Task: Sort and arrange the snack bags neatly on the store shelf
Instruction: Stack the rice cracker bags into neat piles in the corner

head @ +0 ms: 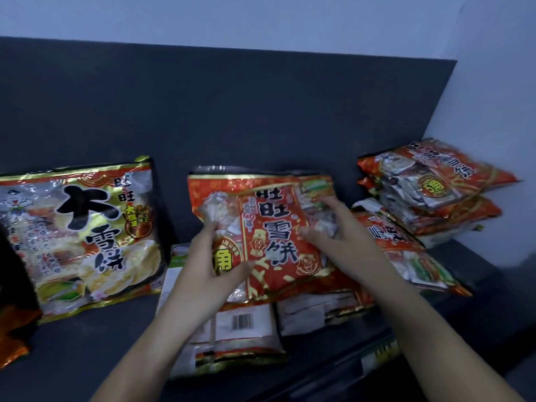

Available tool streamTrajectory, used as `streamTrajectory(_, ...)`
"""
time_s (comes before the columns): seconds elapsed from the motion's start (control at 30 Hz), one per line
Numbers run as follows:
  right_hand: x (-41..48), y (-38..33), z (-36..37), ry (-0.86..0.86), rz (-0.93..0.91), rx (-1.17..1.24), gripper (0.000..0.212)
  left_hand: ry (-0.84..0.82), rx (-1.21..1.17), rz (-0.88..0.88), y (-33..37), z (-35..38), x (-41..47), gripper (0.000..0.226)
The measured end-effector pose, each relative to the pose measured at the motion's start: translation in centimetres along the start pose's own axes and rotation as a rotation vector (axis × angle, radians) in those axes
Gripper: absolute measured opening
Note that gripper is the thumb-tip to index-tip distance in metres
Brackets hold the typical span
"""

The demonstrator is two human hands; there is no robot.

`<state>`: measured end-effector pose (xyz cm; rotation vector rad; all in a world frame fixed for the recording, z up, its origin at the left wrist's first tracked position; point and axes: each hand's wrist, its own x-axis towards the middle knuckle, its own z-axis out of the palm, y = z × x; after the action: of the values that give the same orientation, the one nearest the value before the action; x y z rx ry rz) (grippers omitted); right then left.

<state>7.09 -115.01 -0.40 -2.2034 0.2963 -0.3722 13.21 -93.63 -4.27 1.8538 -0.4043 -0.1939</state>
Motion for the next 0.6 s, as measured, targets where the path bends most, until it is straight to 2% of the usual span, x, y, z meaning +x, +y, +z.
streamTrajectory(0.13, 1.3, 0.6, -6.2, 0.194, -0.038, -0.053, 0.055, -0.05, -0.012, 0.106, 3.6, 4.8, 2.7, 0.081)
streamTrajectory(0.27, 2.9, 4.8, -12.1, 0.352, 0.113, -0.201, 0.052, -0.176, 0.009, 0.229, 5.9, 12.1, 5.1, 0.079)
streamTrajectory(0.33, 4.1, 7.5, -13.2, 0.33, 0.24, -0.302, 0.055, -0.272, 0.117, 0.211, 6.0, 15.5, 5.7, 0.083)
streamTrajectory(0.4, 5.3, 10.4, -12.6, 0.252, 0.32, -0.542, 0.064, -0.346, 0.293, 0.146, 5.2, 18.1, 6.0, 0.09)
streamTrajectory(0.47, 6.3, 12.2, -11.1, 0.204, 0.307, -0.727, 0.072, -0.343, 0.427, 0.137, 4.0, 19.4, 6.2, 0.095)
streamTrajectory(0.6, 7.7, 13.0, -9.8, 0.148, 0.258, -0.817, 0.073, -0.325, 0.451, 0.135, 2.1, 19.4, 6.8, 0.095)
